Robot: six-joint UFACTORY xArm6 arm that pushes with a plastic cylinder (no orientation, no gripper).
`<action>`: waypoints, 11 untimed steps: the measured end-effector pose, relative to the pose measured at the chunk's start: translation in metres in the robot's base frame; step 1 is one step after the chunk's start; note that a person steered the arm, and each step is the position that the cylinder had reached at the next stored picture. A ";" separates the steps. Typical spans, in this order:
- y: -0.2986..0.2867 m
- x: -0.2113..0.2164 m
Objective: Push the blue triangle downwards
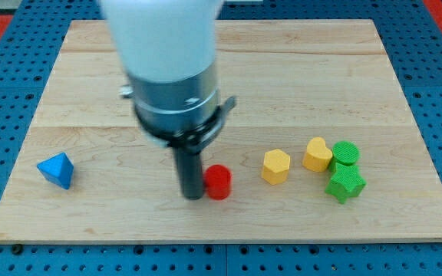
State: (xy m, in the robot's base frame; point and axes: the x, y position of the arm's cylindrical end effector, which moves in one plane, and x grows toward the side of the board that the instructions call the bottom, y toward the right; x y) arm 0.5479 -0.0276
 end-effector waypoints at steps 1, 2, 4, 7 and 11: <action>0.037 -0.007; 0.070 -0.007; -0.055 0.071; -0.249 -0.023; -0.253 -0.012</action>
